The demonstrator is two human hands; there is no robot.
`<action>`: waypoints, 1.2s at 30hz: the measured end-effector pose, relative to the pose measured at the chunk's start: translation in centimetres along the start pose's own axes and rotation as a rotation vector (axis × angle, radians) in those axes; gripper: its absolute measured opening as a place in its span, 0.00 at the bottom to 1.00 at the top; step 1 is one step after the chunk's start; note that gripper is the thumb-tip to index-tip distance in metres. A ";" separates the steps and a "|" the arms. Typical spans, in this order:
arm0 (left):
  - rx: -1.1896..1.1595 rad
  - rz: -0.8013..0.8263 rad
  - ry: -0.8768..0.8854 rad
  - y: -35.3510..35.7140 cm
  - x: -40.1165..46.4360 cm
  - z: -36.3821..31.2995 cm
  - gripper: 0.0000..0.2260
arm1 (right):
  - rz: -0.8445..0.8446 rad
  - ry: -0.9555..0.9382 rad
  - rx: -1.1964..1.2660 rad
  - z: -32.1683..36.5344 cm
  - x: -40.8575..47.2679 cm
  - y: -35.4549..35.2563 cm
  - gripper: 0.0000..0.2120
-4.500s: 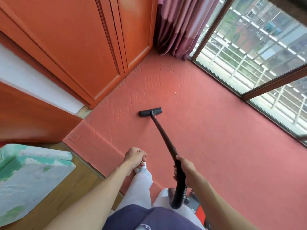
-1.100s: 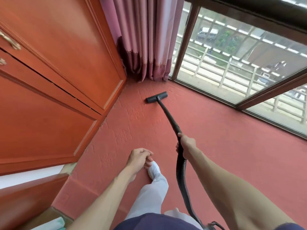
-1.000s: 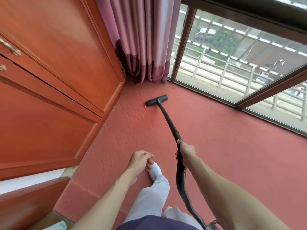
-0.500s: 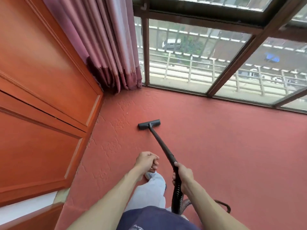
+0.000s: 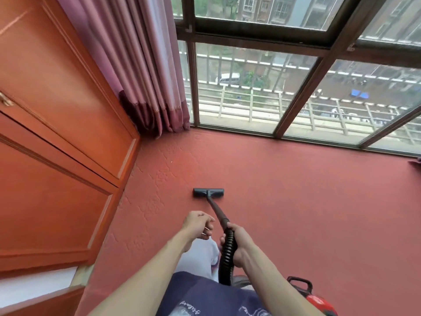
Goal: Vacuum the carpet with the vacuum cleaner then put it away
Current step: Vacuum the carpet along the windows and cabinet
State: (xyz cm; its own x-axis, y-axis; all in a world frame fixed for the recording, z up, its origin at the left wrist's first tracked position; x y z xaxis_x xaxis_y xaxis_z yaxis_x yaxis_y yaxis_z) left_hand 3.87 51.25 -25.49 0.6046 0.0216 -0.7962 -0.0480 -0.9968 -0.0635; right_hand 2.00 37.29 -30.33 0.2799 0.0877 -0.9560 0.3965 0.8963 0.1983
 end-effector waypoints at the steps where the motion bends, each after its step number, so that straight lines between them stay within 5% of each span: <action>1: -0.009 -0.008 0.006 -0.3 0.3 -0.2 0.11 | -0.004 -0.010 -0.017 0.5 0.3 0.4 0.08; 21: -0.140 -0.078 -0.102 -9.4 17.1 -12.7 0.10 | -0.201 -0.126 -0.170 22.3 11.9 18.4 0.06; 36: -0.217 -0.193 -0.188 -11.4 19.4 -13.4 0.09 | -0.063 -0.064 -0.239 30.7 18.6 25.2 0.09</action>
State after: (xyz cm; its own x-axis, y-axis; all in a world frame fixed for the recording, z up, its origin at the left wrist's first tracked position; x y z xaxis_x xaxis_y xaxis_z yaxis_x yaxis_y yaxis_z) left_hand 26.77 62.03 -32.11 0.4284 0.2046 -0.8801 0.2354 -0.9657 -0.1099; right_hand 44.01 48.16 -36.54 0.3191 0.0073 -0.9477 0.1996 0.9770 0.0748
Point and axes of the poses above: each hand's wrist, its own x-axis towards the middle knuckle, its own y-axis out of the palm, z = x × y, the point moved 1 cm from there along x, towards the middle knuckle, and after that the axes turned 2 degrees about z, right-handed, at the moved point
